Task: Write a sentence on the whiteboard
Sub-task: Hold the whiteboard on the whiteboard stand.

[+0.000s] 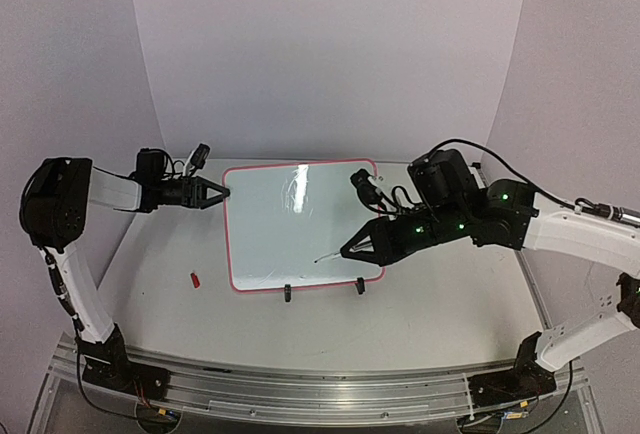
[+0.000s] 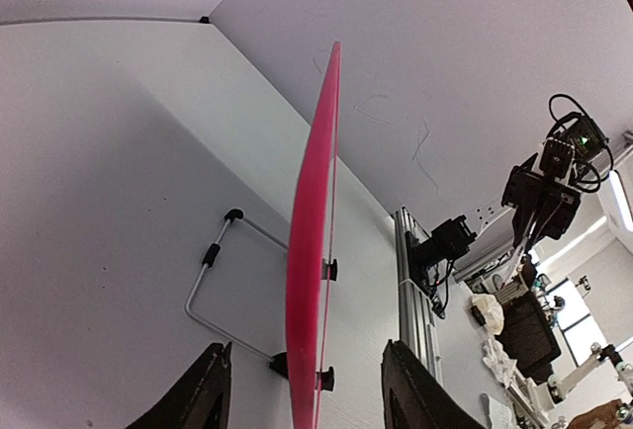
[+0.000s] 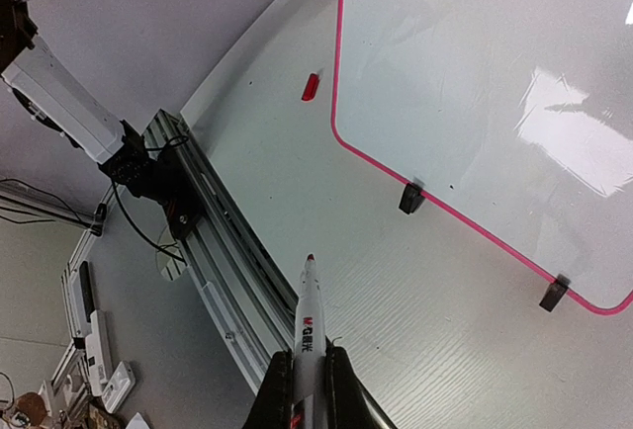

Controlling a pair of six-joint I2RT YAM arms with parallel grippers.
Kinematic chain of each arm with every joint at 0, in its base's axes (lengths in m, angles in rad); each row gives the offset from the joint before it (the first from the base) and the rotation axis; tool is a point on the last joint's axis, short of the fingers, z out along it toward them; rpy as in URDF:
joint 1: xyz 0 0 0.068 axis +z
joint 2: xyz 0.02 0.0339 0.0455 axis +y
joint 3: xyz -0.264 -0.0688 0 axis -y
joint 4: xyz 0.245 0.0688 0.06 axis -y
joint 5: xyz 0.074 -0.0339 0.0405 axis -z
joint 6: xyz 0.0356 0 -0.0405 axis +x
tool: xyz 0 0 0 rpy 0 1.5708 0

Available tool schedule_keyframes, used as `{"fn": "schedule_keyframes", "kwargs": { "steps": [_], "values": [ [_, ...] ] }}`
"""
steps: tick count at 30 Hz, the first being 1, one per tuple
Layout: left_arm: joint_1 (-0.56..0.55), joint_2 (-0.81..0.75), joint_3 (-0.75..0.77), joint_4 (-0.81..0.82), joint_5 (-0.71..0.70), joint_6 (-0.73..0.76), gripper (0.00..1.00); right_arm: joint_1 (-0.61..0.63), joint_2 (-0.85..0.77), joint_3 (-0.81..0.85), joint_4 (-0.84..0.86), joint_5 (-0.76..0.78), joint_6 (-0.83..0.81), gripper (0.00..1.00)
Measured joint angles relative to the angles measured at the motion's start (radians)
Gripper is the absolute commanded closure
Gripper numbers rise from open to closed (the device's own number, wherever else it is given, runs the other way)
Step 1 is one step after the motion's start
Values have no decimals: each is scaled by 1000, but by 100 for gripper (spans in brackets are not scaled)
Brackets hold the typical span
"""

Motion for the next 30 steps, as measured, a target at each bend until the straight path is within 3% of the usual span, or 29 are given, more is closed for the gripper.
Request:
{"fn": "schedule_keyframes", "kwargs": {
  "steps": [16,30],
  "values": [
    [-28,40,45,-23,55,82,99,0,25,9,10,-1,1,100],
    [-46,25,76,-228,67,272,100,0,69,38,19,30,-18,100]
  ]
}}
